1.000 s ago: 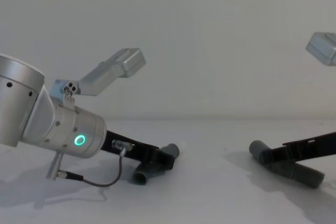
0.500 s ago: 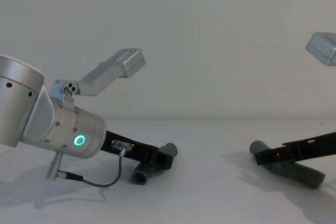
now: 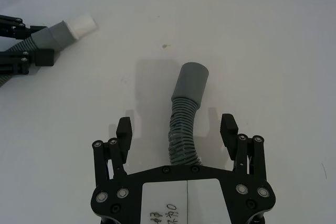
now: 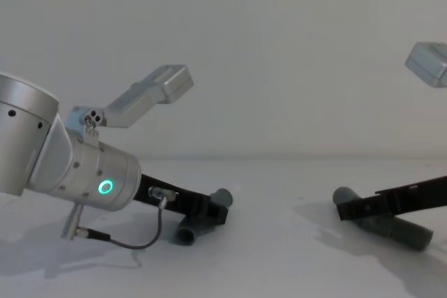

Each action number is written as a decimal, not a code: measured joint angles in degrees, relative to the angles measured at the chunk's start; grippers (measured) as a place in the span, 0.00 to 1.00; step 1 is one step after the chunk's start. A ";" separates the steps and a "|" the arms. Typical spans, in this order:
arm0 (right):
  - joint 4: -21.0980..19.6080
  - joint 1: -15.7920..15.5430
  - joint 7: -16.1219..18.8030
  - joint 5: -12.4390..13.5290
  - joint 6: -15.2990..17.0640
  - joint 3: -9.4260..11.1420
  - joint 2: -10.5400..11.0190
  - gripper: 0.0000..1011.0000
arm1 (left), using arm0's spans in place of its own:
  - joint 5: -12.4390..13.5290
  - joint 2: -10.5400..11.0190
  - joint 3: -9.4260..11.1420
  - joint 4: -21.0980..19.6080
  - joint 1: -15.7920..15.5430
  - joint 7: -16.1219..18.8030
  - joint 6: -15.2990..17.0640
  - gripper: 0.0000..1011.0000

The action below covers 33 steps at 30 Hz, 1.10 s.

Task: Use both hands to pick up one end of the pipe from the table, align the ends, and insert them.

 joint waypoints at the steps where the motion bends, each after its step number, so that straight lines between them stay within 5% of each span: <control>1: -0.01 0.00 0.09 -0.14 -0.05 -0.07 0.05 0.99 | 0.00 0.00 0.00 0.00 0.00 0.00 0.00 0.45; 25: 0.89 -0.20 -0.11 -1.95 1.35 -0.47 -0.32 0.99 | -0.02 0.00 0.03 0.00 0.00 -0.06 0.00 0.37; 33: 1.06 -0.25 -0.27 -2.10 1.56 -0.29 -0.57 0.82 | -0.01 -0.01 0.07 0.01 0.00 -0.06 0.00 0.37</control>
